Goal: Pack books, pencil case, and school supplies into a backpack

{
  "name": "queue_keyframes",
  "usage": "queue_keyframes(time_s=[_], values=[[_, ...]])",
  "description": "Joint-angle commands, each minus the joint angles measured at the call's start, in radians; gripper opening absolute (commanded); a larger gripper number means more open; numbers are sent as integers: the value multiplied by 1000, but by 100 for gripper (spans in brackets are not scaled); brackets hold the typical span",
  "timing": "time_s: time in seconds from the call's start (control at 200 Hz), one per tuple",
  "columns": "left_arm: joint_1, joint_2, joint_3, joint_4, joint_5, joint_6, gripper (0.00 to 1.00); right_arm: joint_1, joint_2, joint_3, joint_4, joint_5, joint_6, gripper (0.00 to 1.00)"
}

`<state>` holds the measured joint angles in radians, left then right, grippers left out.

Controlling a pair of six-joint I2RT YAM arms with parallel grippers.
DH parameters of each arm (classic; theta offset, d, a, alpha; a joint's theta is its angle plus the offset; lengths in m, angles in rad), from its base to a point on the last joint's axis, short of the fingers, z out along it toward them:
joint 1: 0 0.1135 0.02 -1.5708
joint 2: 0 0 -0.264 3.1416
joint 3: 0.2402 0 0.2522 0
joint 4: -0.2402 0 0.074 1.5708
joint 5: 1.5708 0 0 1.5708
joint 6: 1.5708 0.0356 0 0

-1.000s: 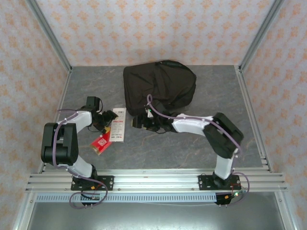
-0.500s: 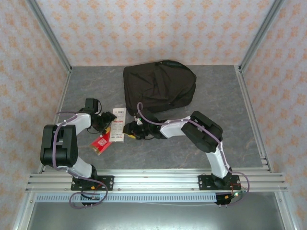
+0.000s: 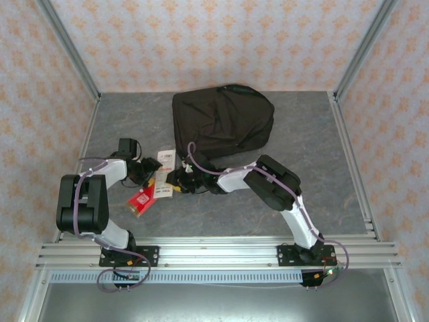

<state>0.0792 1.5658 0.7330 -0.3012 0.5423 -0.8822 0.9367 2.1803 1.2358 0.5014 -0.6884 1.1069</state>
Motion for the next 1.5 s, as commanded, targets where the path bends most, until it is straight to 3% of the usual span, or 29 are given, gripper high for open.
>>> queue_keyframes(time_s=[0.0, 0.095, 0.275, 0.58, 0.781, 0.856, 0.926, 1.116, 1.241, 1.316, 1.496], values=[[-32, 84, -76, -13, 69, -17, 59, 9, 7, 54, -31, 11, -17, 35], [-34, 80, -78, -13, 74, -18, 58, 9, 23, 88, -66, 26, -27, 30], [-32, 9, -37, -113, 45, 3, 63, 9, 17, 132, -167, 48, -86, 0], [-24, -290, 199, -458, -166, 154, 79, 8, -201, 79, -392, 59, -391, 0], [-28, -392, 310, -522, -67, 275, 88, 10, -345, 30, -522, 121, -509, 0], [-43, -422, 354, -538, -101, 309, 95, 8, -417, -2, -574, 189, -539, 0], [-74, -421, 400, -543, -140, 337, 96, -5, -504, -38, -633, 295, -561, 0], [-266, -250, 561, -532, -283, 356, 93, -121, -779, -101, -927, 737, -537, 0], [-395, -43, 716, -505, -328, 354, 89, -191, -976, -186, -973, 925, -544, 0], [-452, 95, 824, -500, -346, 362, 85, -227, -1077, -221, -1001, 982, -557, 0], [-517, 373, 1045, -489, -341, 368, 81, -281, -1187, -277, -1033, 970, -577, 0]])
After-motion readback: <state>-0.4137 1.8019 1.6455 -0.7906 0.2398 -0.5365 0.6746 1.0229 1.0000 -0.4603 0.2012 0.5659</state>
